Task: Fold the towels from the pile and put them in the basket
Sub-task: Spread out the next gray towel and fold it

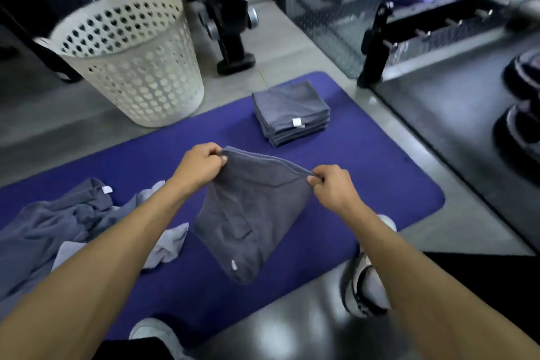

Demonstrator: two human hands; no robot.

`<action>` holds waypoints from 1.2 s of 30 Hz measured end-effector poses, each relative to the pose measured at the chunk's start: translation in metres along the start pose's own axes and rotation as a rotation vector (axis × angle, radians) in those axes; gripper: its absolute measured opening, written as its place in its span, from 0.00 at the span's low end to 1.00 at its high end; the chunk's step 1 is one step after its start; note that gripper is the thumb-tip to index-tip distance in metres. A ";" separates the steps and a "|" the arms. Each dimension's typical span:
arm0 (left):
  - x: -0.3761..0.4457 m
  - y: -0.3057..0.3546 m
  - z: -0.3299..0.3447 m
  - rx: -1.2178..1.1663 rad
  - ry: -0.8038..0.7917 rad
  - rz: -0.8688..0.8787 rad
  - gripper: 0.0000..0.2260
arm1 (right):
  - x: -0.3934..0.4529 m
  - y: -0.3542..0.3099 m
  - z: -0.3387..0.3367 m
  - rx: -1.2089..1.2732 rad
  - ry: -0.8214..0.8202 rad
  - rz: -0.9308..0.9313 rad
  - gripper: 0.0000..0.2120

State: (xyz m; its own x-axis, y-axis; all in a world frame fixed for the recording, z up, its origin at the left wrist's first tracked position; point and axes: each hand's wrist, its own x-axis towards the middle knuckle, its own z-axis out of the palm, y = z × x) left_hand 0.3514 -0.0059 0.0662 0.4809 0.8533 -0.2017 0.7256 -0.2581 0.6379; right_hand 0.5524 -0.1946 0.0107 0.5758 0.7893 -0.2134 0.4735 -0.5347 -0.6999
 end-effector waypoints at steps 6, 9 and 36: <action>-0.033 0.003 -0.079 -0.112 0.260 -0.071 0.09 | -0.020 -0.126 -0.071 -0.214 0.017 -0.389 0.16; -0.053 -0.003 -0.091 -0.191 0.140 -0.100 0.11 | -0.026 -0.153 -0.088 -0.317 0.026 -0.496 0.15; -0.072 -0.021 -0.073 -0.523 -0.103 -0.270 0.15 | -0.013 -0.119 -0.074 0.194 -0.196 -0.119 0.12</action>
State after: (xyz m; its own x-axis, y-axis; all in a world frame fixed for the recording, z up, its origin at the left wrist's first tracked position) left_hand 0.2657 -0.0289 0.1218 0.3774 0.8028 -0.4616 0.5024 0.2413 0.8303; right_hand 0.5378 -0.1640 0.1478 0.3751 0.8963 -0.2365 0.3831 -0.3822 -0.8409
